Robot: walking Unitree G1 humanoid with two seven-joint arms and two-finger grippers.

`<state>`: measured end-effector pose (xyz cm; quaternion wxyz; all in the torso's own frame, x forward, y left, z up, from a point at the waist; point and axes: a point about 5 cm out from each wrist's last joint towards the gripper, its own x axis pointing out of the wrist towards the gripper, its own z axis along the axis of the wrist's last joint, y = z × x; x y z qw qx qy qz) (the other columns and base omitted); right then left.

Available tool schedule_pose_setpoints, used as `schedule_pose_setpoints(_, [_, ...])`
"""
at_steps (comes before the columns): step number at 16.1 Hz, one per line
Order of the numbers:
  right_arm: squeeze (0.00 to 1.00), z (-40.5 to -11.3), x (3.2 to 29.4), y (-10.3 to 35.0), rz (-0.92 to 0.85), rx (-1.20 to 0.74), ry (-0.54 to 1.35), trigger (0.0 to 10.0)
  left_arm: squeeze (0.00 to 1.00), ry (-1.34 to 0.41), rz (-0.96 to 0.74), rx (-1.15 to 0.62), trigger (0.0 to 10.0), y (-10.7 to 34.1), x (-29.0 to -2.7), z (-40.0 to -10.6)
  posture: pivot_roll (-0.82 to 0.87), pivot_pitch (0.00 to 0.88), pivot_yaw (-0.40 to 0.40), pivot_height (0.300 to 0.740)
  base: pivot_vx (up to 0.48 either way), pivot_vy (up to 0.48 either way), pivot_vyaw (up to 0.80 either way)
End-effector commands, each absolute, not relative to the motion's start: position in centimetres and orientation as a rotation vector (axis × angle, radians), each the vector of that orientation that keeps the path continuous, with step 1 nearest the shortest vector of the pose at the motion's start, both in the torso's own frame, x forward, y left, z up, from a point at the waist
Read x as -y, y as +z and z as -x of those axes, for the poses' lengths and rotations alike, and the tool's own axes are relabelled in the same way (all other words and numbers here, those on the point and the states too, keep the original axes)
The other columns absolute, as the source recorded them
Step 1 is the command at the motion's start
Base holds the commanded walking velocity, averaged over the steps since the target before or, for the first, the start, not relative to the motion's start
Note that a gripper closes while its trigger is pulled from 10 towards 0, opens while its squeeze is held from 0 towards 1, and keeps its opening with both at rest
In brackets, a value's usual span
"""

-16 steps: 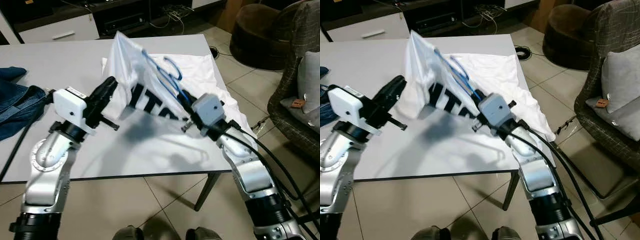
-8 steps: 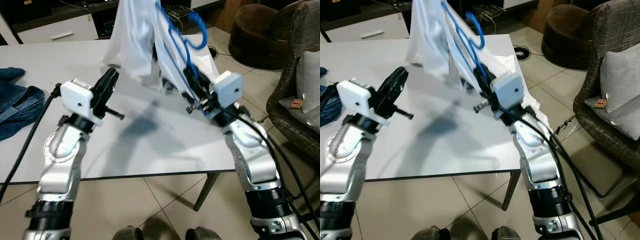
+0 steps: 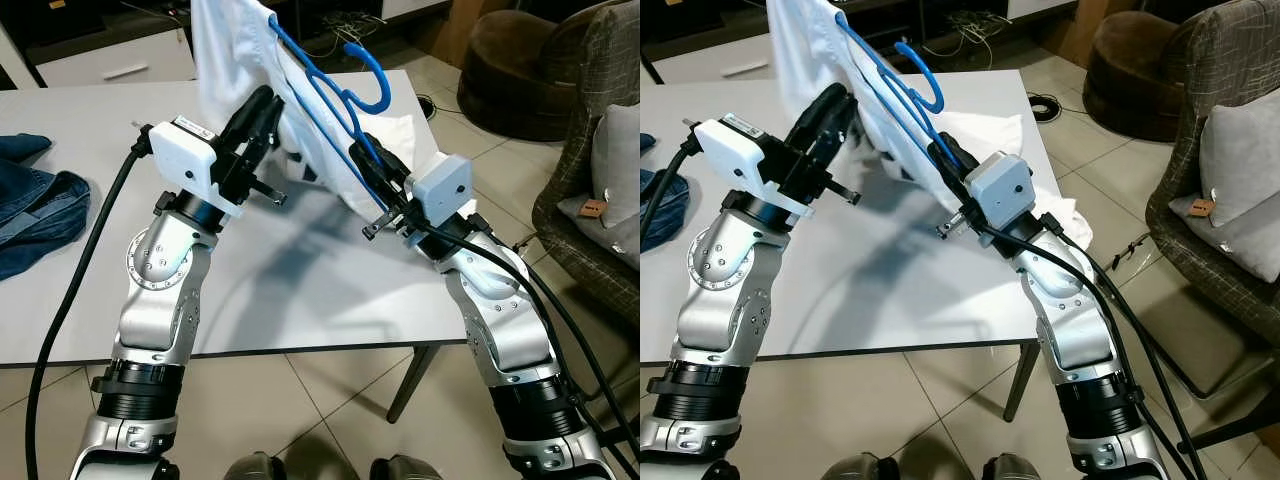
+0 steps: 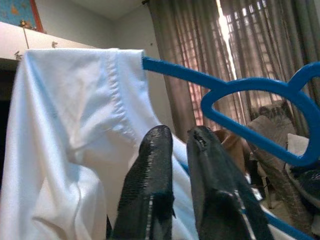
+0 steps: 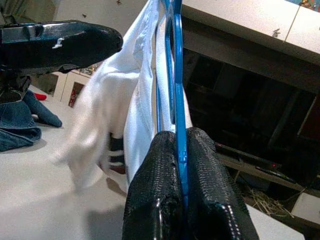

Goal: Hang hanger

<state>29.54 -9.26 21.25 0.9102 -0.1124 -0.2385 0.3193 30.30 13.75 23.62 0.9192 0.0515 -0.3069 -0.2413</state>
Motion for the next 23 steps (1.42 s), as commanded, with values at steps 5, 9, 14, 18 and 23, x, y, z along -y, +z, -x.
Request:
schedule_pose_setpoints(5, [0.00, -29.0, 8.7, 21.7, 0.248, 0.530, 0.685, 10.0, 1.00, -0.468, -0.101, 0.621, 10.0, 23.0, -14.3, -30.3, -0.07, 0.046, 0.047, 0.740, 0.000, 0.000, 0.00])
schedule_pose_setpoints(9, [0.00, -29.0, 8.5, 21.6, 0.256, 0.526, 0.702, 10.0, 0.00, -0.464, -0.131, 0.602, 10.0, 22.6, -14.1, -30.3, -0.07, 0.048, 0.046, 0.740, 0.000, 0.000, 0.00])
schedule_pose_setpoints(14, [0.00, -28.8, 8.1, 21.3, 0.264, 0.521, 0.717, 10.0, 0.00, -0.399, -0.108, 0.668, 10.0, 24.0, -14.4, -30.8, -0.07, 0.050, 0.046, 0.740, 0.000, 0.000, 0.00])
schedule_pose_setpoints(18, [0.00, -28.7, 8.2, 21.1, 0.267, 0.514, 0.713, 10.0, 0.00, -0.376, -0.096, 0.662, 10.0, 24.0, -14.6, -30.9, -0.07, 0.054, 0.049, 0.740, 0.000, 0.000, 0.00])
schedule_pose_setpoints(23, [0.00, -28.7, 8.2, 21.4, 0.265, 0.526, 0.712, 10.0, 0.00, -0.364, -0.081, 0.637, 4.5, 23.7, -14.6, -31.2, -0.07, 0.053, 0.047, 0.740, 0.000, 0.000, 0.00])
